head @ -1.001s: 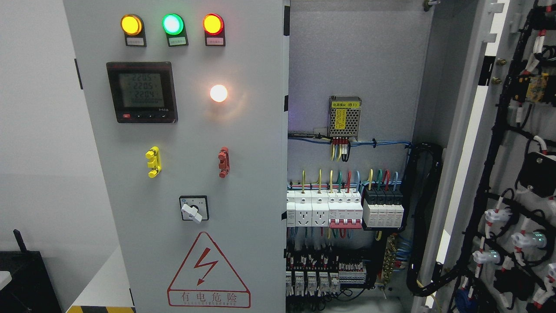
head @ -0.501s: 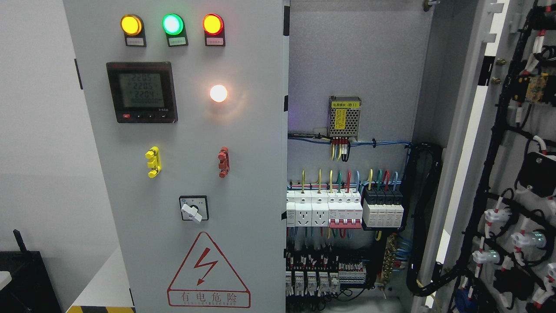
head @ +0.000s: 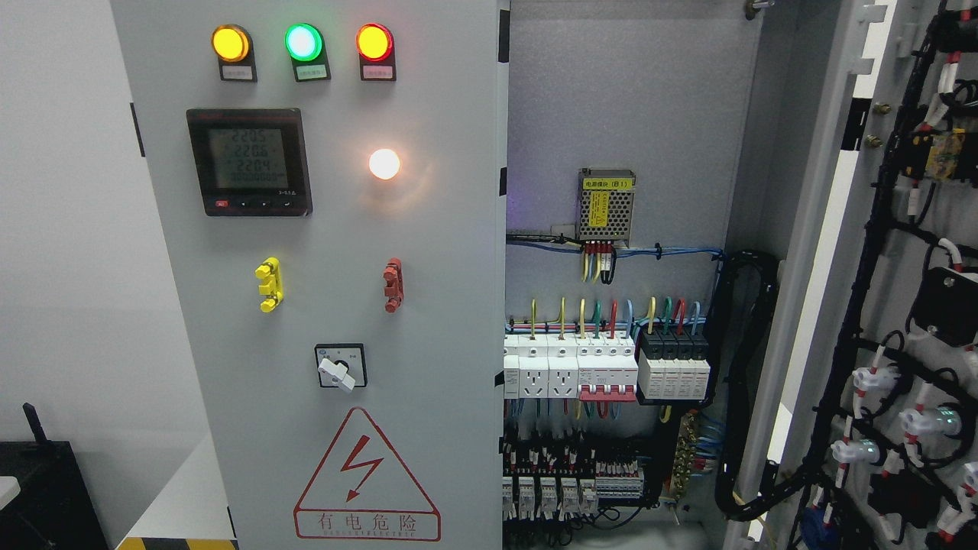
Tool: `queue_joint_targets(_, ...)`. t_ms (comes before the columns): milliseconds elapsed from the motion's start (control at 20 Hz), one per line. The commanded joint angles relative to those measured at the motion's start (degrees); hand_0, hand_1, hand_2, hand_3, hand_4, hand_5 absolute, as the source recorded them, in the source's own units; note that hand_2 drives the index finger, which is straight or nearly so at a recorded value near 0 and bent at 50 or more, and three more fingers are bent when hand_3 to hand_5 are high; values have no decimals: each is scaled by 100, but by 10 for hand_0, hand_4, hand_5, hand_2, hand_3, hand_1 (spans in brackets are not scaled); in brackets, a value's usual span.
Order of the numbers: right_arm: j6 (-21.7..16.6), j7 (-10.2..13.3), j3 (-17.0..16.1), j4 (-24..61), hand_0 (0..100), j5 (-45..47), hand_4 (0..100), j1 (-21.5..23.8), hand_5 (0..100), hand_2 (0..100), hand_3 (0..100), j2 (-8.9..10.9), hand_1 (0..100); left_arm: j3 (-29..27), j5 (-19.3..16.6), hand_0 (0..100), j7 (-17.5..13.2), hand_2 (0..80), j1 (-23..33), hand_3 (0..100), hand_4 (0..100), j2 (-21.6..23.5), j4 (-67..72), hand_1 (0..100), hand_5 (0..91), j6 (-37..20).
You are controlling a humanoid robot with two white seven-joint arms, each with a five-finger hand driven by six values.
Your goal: Open door with both hands
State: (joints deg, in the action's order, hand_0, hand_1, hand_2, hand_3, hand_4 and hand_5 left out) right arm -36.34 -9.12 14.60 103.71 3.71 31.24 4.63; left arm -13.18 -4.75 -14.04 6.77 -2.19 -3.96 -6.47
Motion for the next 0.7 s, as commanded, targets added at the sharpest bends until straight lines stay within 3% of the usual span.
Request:
queue_joint_targets(0, 635, 33, 86, 167, 120, 15, 0, -1171, 0, 0, 0, -225, 389, -1, 0, 120, -2, 0, 0, 0, 0, -1, 1, 389, 0, -4)
queue_joint_targets(400, 2226, 50, 34, -193, 120, 33, 0, -2507, 0, 0, 0, -594, 389, -1, 0, 120, -2, 0, 0, 0, 0, -1, 1, 389, 0, -4)
queue_joint_targets(651, 2824, 59, -63, -334, 120, 24, 0, -3140, 0, 0, 0, -726, 389, -1, 0, 120, -2, 0, 0, 0, 0, -1, 1, 389, 0, -4)
